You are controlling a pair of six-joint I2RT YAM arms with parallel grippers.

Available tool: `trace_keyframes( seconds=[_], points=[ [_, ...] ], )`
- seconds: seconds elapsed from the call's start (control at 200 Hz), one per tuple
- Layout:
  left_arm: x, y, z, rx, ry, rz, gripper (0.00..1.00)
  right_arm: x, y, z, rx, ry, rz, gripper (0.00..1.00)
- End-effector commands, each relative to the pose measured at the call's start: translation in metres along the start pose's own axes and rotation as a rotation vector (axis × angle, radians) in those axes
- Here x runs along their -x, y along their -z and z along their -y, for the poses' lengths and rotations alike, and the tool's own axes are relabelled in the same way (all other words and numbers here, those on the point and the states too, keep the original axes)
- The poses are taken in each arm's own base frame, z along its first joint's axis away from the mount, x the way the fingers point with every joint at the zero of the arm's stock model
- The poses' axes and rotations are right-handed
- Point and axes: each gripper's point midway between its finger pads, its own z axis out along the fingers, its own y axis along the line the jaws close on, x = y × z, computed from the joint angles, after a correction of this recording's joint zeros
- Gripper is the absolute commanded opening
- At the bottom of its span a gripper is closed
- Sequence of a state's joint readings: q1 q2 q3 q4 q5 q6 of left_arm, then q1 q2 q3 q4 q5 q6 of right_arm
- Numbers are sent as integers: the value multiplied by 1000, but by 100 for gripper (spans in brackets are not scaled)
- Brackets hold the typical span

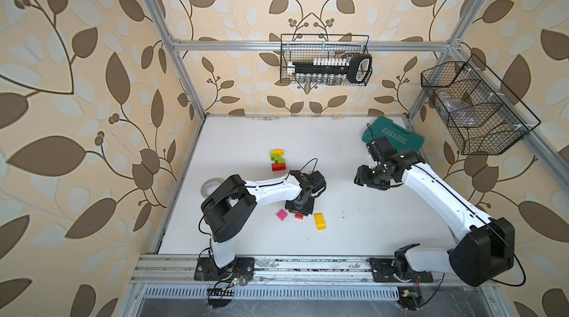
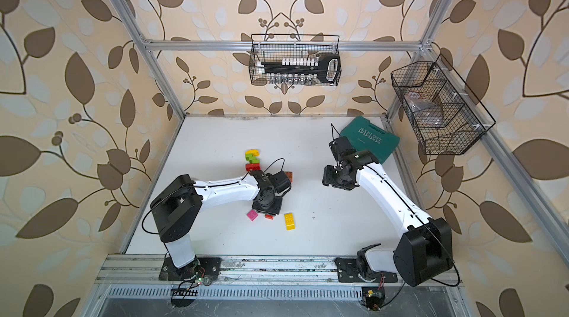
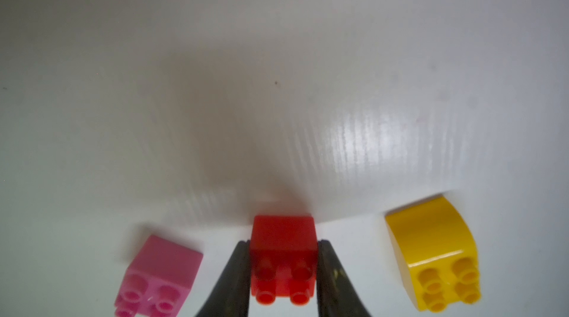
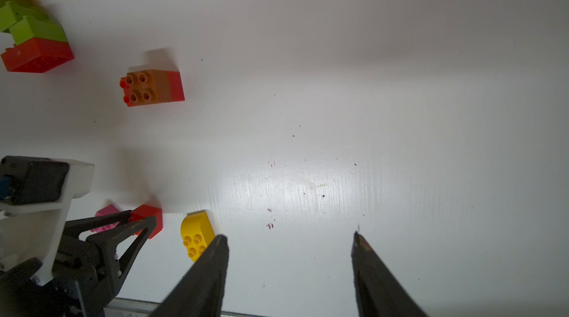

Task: Assemble the letter s with lego
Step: Move the lego brick at the center of the board.

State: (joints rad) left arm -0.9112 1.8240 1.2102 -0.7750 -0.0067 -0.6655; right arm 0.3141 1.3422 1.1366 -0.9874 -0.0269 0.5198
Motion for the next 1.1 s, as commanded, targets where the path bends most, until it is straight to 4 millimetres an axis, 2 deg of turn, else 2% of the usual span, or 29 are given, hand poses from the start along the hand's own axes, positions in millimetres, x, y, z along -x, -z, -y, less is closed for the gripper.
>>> trace_keyframes(
  seconds=[0.0, 0.125, 0.3, 0.51, 0.62, 0.66, 0.82, 0.98, 1.04, 1.1],
  points=[
    [14, 14, 13, -4, 4, 23, 25, -2, -1, 4, -11, 9, -11, 60],
    [41, 19, 27, 3, 11, 57, 24, 0, 0, 5, -12, 12, -9, 60],
    [69, 6, 33, 15, 50, 38, 24, -1, 1, 9, -17, 13, -14, 60],
    [79, -7, 27, 36, 87, 8, 30, -1, 2, 10, -15, 15, -15, 60],
    [79, -4, 30, 18, 88, 13, 41, -1, 0, 10, -17, 15, -24, 60],
    [80, 1, 33, -5, 87, 27, 47, 0, 1, 9, -12, 13, -22, 60],
    [85, 37, 41, -95, 75, 104, 61, 1, 5, 6, 5, 16, -16, 60],
    [86, 80, 38, -143, 65, 186, 62, 0, 11, -1, 27, 31, -9, 58],
    [84, 96, 28, -134, 72, 216, 62, -3, 12, -6, 39, 51, -13, 58],
    [79, 112, 13, -117, 89, 250, 62, -7, 12, -20, 58, 107, -13, 57]
  ],
)
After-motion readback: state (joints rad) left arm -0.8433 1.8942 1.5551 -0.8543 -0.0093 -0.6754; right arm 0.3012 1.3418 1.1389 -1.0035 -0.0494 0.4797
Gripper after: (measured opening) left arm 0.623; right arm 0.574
